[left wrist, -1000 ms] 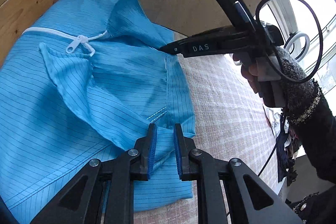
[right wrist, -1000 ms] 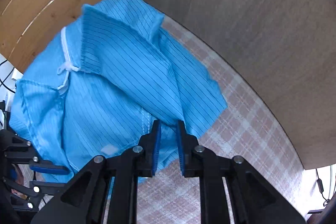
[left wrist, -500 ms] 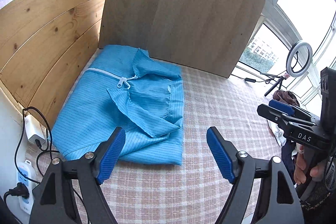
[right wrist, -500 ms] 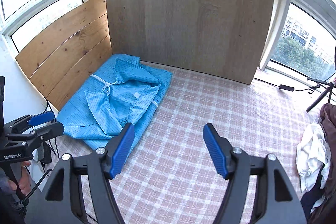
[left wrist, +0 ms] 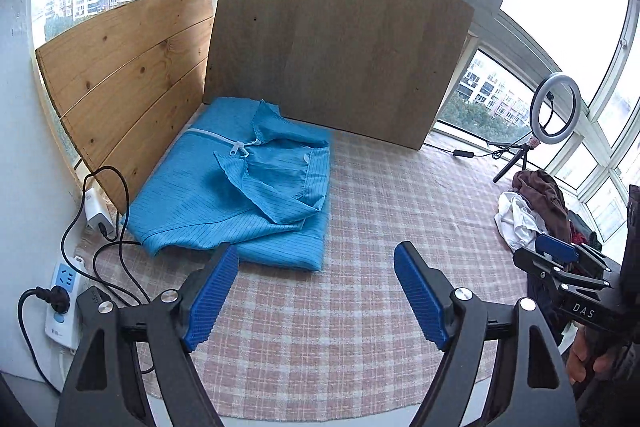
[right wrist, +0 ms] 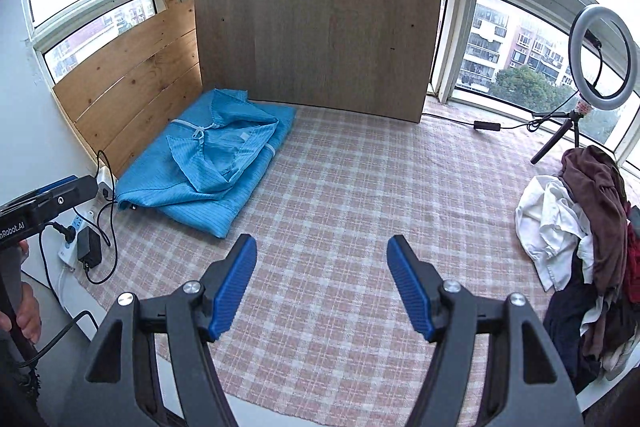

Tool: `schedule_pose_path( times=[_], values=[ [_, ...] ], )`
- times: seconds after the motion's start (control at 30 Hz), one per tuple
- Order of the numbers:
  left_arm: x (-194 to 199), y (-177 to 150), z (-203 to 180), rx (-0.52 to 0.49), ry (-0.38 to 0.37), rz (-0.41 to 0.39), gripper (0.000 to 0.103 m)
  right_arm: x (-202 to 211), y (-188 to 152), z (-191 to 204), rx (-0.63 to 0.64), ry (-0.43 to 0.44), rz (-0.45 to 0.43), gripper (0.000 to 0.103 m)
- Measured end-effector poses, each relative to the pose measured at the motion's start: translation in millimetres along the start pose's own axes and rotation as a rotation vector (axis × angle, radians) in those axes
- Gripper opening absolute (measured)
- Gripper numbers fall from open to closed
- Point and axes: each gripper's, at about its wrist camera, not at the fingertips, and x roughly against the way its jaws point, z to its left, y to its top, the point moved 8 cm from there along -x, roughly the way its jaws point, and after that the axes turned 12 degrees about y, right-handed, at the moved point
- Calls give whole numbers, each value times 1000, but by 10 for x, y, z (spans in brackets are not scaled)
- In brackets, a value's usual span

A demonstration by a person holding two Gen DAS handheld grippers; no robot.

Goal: Fold clothes

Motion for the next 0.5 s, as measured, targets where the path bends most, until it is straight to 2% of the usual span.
schedule_pose_path(
  times=[0.37,0.5],
  values=[
    [745,-636,-628,61,30,-20,80,628,-651,-351,59,36,-3,67],
    [927,-837,-811,93,-5,-13,80,778,-815,-439,71,53,-3,67]
  ],
)
